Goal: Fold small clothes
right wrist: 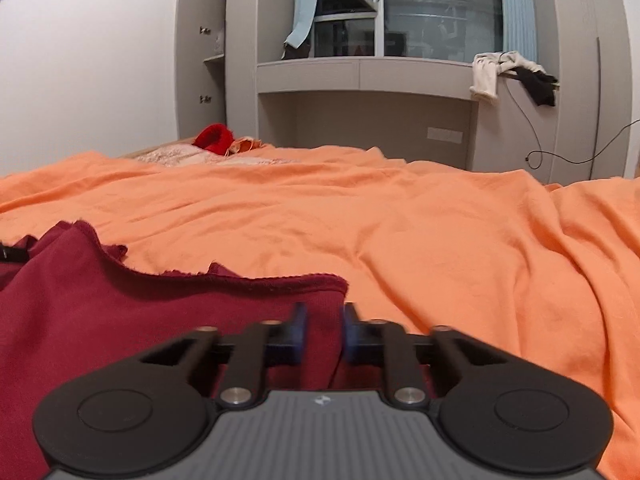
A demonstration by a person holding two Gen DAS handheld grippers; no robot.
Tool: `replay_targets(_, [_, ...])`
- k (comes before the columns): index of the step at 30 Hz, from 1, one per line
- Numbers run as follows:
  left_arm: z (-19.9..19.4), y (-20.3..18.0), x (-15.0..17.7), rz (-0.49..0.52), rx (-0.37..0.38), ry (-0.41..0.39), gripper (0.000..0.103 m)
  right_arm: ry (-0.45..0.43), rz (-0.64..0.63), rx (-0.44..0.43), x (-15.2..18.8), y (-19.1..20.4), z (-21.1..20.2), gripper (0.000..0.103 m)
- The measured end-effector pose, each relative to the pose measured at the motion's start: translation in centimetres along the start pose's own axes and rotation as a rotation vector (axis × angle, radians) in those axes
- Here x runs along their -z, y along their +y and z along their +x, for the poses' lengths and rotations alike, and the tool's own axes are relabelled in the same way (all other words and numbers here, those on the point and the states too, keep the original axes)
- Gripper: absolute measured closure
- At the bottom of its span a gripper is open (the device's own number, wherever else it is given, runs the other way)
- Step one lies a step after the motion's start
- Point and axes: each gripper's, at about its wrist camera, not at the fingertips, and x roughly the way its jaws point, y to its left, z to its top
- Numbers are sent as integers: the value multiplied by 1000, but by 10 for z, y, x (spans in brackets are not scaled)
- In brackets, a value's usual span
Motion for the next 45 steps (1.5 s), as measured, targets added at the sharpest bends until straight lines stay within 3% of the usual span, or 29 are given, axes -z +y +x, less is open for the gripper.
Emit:
replay_targets(1, [-4,2,0,-7,19,-24,4,-10,-9,8,0,1,-2,100])
replay_targets(6, [-21,5,-2,0,127,-109,10,-72,-23,92,-8,0,-14,100])
replay_targets(9, [-16,1,-3,25,148,-66,20,-43,-17,95,-3,-2,-9,100])
replay_targets(13, [2,0,1,28,116,45,34,-11,-15,96,3,-1,-1,100])
replay_targets(17, [6,6,3,3,117,63,39,-18,-6,95,5,-1,-3,100])
replay_targets(18, [7,6,3,0,109,66,47,-17,-5,97,6,-1,-3,100])
replay_targets(19, [8,7,3,-7,102,67,56,-17,-6,98,6,0,-3,99])
replay_targets(23, [6,7,1,-25,74,51,71,-19,0,106,5,-1,-4,90])
replay_targets(24, [7,6,1,-16,64,51,71,-20,6,112,5,-2,-5,77])
replay_targets(25, [7,3,1,-4,55,52,71,-21,13,121,4,-3,-6,61])
replay_targets(27, [9,-1,4,16,35,54,72,-25,33,139,4,-6,-10,46])
replay_targets(33, [7,5,7,-2,36,42,70,-68,42,160,3,-11,-35,13])
replay_targets(36, [3,9,8,-20,49,22,67,-96,30,161,4,-8,-53,6])
replay_targets(38, [-5,12,7,-38,52,-7,59,-121,34,154,5,-2,-66,1])
replay_targets(40, [-18,15,7,-56,49,-47,39,-145,37,136,6,8,-77,0])
replay_targets(42, [-32,21,6,-86,54,-93,26,-156,23,107,6,21,-83,0])
replay_targets(45, [-54,26,6,-137,76,-151,13,-171,-35,89,5,46,-92,0])
